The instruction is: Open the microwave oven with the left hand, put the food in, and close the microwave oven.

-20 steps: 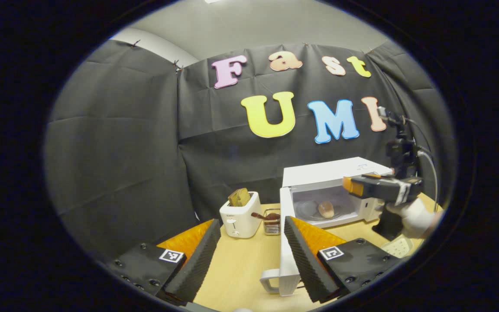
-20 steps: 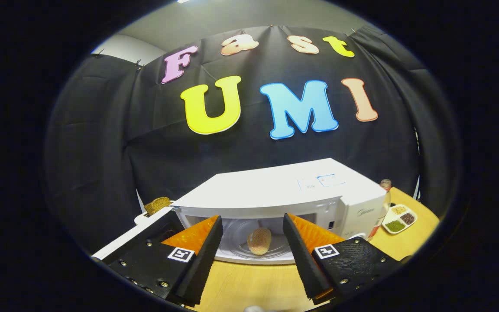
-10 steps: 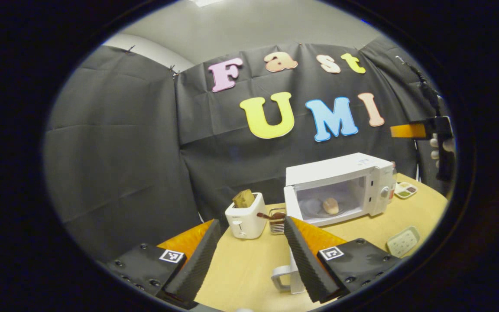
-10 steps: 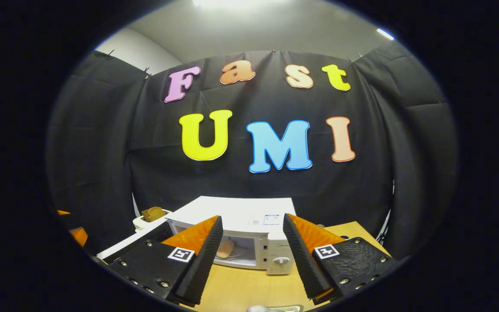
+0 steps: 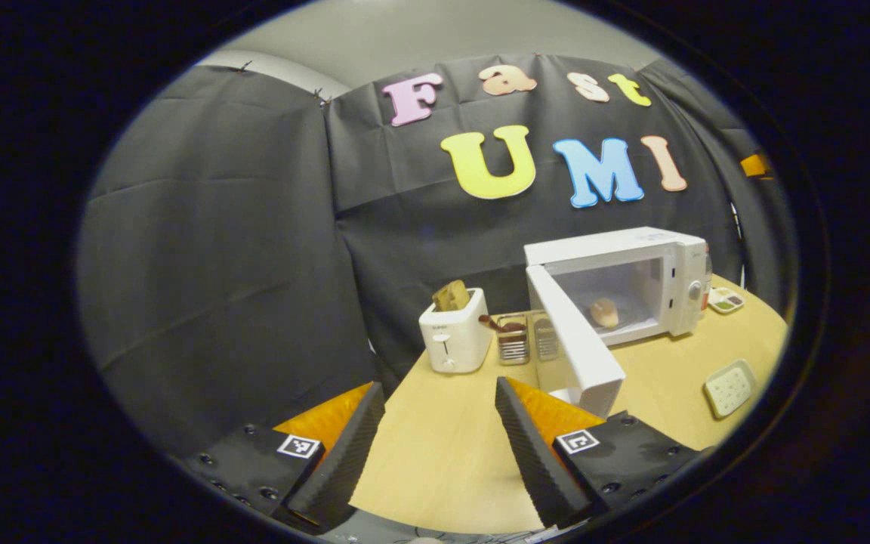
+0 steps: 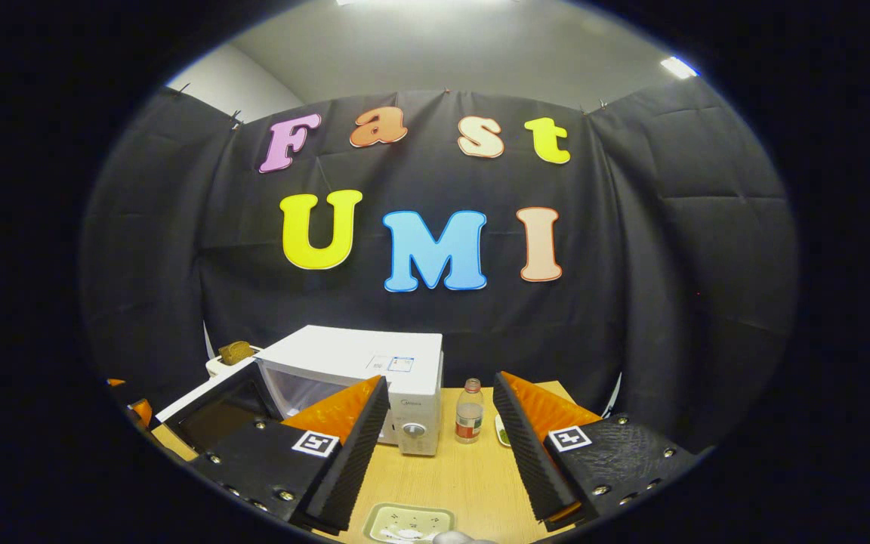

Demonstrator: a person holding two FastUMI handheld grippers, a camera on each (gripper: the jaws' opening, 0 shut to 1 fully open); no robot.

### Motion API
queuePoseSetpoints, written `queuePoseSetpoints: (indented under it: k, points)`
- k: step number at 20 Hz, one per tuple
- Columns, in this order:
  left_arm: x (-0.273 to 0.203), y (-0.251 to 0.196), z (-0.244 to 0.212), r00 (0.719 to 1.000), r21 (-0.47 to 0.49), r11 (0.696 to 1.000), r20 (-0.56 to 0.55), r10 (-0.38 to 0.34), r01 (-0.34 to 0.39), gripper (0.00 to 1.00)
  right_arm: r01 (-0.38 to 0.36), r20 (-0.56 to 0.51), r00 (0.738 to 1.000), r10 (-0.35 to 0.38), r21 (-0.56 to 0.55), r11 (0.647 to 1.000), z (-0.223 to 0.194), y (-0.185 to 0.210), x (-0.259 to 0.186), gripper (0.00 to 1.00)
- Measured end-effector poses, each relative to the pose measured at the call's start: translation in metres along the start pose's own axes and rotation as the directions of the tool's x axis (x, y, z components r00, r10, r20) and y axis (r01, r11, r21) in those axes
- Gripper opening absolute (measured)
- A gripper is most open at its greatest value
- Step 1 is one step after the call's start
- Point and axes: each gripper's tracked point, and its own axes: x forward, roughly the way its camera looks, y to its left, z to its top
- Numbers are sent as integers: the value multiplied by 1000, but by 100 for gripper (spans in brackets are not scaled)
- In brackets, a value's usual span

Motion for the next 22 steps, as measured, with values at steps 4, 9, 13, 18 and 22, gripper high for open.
queuePoseSetpoints:
  k: [4,9,13,18,22]
  points:
    - [14,-14,-41,996,-17,1000,-82,-16,15,94,8,-45,999,-9,-9,1000,-7,-8,-7,85]
    - [19,-28,-44,996,1,1000,-84,-28,28,96,9,-67,998,-8,14,1000,-10,-14,-9,85]
    - [17,-37,-43,995,0,999,-84,-49,49,94,13,-78,997,-12,16,1000,-11,-18,-5,85]
    - [6,-66,-39,992,9,996,-85,-89,90,94,7,-86,996,-6,13,1000,-8,-18,-1,86]
    - [-2,-100,-34,988,16,991,-81,-131,133,94,3,-96,995,-3,0,1000,-8,-22,1,85]
